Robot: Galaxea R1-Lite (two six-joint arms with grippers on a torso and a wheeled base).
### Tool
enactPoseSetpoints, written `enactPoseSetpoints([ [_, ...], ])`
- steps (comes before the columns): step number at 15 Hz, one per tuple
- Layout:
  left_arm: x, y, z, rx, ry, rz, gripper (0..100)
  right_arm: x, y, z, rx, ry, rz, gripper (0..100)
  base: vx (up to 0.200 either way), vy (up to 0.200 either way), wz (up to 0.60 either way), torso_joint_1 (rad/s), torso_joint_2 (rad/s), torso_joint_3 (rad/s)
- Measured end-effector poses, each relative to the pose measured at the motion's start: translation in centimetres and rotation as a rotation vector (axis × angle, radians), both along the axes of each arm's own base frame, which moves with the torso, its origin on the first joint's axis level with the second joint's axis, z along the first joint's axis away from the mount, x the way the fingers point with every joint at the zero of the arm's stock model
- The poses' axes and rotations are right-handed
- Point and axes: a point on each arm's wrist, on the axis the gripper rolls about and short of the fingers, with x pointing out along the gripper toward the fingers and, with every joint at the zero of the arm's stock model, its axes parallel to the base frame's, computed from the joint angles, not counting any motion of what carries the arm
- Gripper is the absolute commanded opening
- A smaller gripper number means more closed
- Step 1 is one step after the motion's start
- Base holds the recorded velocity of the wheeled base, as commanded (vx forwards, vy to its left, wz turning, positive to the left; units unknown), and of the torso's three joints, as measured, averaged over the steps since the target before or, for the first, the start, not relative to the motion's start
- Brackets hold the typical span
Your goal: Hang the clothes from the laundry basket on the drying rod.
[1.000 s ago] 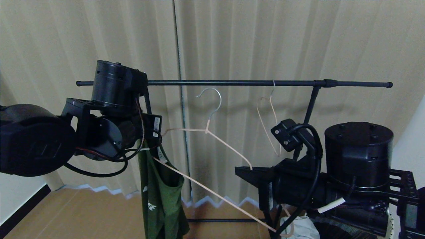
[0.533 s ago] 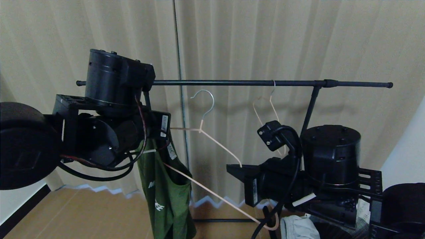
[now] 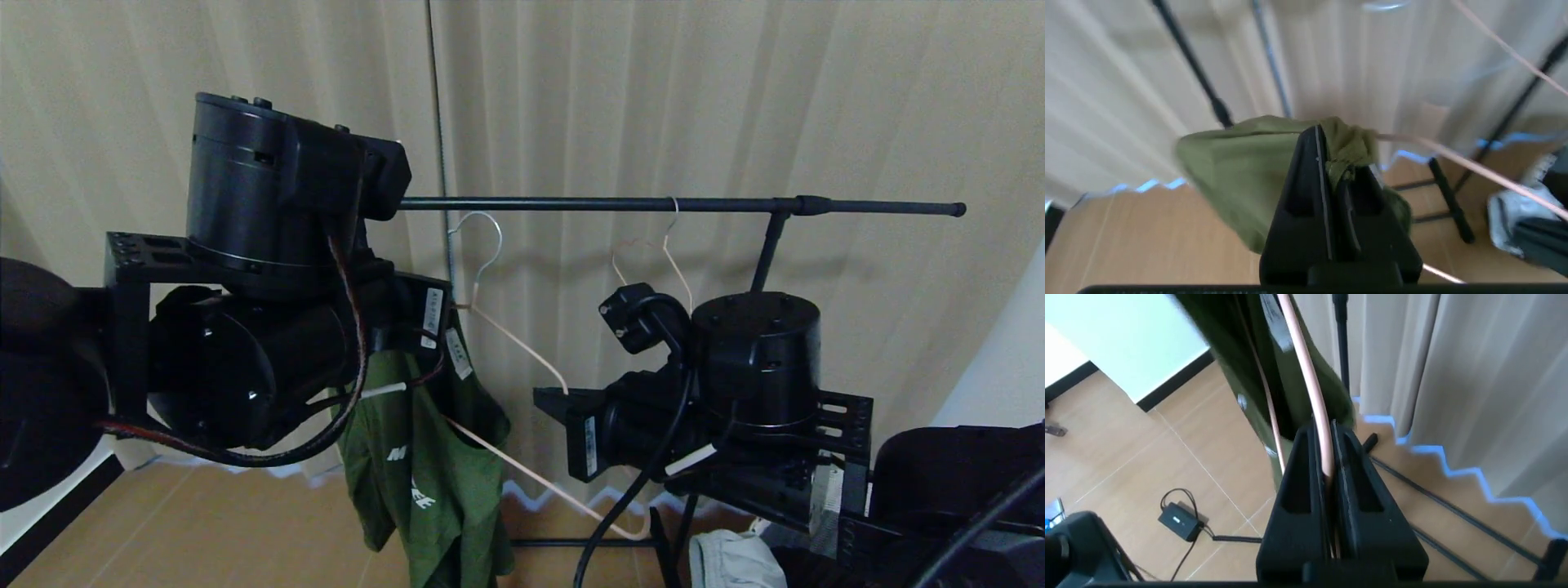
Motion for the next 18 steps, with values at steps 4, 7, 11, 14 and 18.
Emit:
enactPoseSetpoints([
  [4,-0.6,-0.7,-0.3,0.003,0.026,-0.100,0,0.5,0.4,0.5,0.011,-0.017,-0.003,0,0.000,0.000,0.00,0.000,0.00,0.000],
  [7,-0.2,0.1,-1.0,0.032,0.043,-0.079,0,0.2,0.0,0.8,0.015,-0.031,-0.003,0,0.000,0.000,0.00,0.000,0.00,0.000],
  [11,-0.9,1.1,-1.3,0.044,0.051,-0.076,0,-0.2,-0.4,1.8,0.014,-0.073,0.008,0,0.000,0.000,0.00,0.000,0.00,0.000],
  [14,-1.5,1.5,-1.3,0.029,0.065,-0.130,0,-0.5,-0.7,2.4,0.014,-0.102,0.016,0,0.000,0.000,0.00,0.000,0.00,0.000],
  [18,-2.6,2.3,-1.3,0.039,0.073,-0.237,0,-1.1,-1.4,3.2,0.026,-0.120,0.017,0,0.000,0.000,0.00,0.000,0.00,0.000],
])
